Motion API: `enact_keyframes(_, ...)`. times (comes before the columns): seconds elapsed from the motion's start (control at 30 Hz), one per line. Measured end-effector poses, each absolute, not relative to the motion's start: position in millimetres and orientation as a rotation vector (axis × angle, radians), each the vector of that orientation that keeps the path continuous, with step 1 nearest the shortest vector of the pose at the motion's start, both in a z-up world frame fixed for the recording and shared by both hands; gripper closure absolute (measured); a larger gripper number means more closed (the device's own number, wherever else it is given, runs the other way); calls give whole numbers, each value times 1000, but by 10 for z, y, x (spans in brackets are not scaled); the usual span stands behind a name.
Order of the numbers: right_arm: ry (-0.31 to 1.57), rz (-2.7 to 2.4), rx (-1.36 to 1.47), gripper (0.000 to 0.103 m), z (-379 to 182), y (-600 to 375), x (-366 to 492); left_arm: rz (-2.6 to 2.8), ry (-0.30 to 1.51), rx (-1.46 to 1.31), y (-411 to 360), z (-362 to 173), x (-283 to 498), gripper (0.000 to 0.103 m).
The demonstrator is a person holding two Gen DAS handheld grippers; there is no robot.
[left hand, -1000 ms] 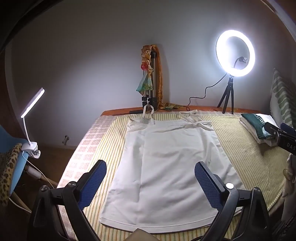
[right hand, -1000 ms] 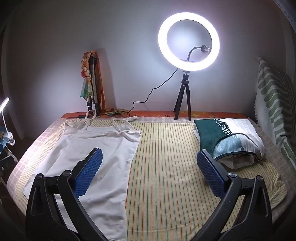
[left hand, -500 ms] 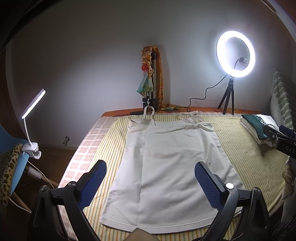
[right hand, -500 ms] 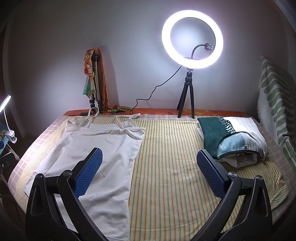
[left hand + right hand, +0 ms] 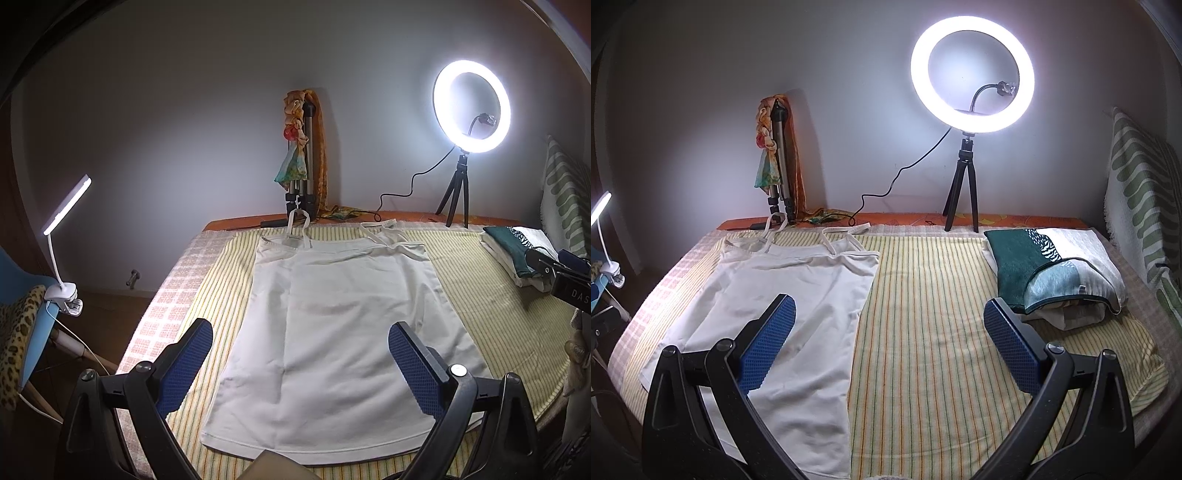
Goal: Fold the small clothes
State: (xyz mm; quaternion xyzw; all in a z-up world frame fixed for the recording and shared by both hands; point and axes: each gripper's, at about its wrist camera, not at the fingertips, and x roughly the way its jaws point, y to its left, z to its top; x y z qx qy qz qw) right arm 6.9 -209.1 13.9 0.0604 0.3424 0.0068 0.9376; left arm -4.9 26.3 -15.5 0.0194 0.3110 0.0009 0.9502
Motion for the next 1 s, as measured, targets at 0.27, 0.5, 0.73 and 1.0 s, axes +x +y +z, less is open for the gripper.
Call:
enact_keyframes(0.27, 701, 16, 126, 0, 137, -2087, 82, 10, 631, 43, 273, -166, -47, 6)
enact_keyframes(0.5, 700, 14, 127, 0, 128, -2081, 82, 8, 634, 39, 290, -174, -44, 6)
enact_keyframes(0.73, 703, 16, 133, 0, 114, -2079, 93, 16, 637, 35, 320, -177, -44, 6)
enact_keyframes(1.0, 712, 37, 139, 0, 85, -2050, 122, 16, 644, 35, 332, -197, -33, 6)
